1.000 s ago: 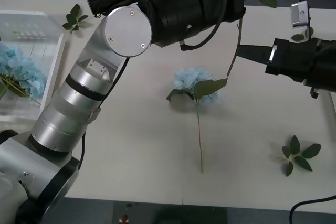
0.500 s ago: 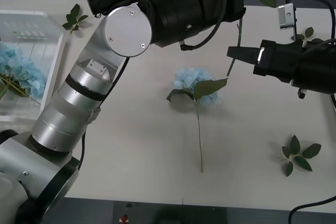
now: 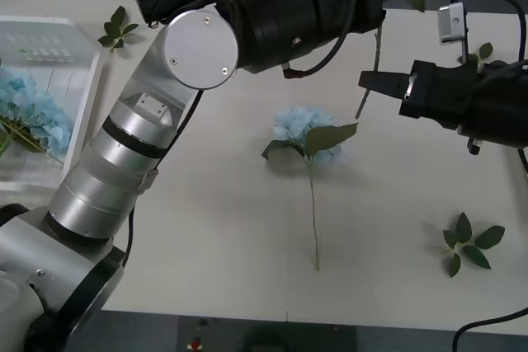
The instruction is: Put the red flowers into the right box and the blue flowers into the left box
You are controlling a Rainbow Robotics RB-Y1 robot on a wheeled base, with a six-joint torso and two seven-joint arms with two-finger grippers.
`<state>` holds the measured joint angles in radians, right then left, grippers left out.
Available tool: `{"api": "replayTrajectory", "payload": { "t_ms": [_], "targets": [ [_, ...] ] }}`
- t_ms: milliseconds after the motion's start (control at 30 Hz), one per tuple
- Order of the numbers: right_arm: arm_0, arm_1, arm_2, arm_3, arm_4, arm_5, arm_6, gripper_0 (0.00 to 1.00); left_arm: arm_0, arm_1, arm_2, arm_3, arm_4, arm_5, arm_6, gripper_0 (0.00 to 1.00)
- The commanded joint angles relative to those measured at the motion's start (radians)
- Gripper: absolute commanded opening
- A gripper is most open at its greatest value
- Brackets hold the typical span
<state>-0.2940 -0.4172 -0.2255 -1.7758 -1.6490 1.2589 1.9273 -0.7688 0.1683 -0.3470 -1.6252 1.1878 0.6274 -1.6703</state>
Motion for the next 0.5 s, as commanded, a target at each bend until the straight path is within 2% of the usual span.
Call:
{"api": "replayTrajectory", "payload": {
  "t_ms": [33,267,500],
  "targets": [
    [-0.007,0.005,-0.014,-0.022,-0.017,-0.003,-0.007,0.0,-0.035,0.005,0.019,-0.025,0.009,-0.008,0.027,1.0],
    [-0.002,0.0,-0.026,-0.022,-0.018,-0.003,-0.005,0.0,-0.035,0.005,0.019,-0.025,0.009,-0.008,0.027,1.0],
    [0.044,-0.088,-0.075,-0.022,-0.028,0.01,-0.018,0.0,-0.035,0.005,0.019,-0.025,0.009,-0.008,0.027,1.0]
  ]
}}
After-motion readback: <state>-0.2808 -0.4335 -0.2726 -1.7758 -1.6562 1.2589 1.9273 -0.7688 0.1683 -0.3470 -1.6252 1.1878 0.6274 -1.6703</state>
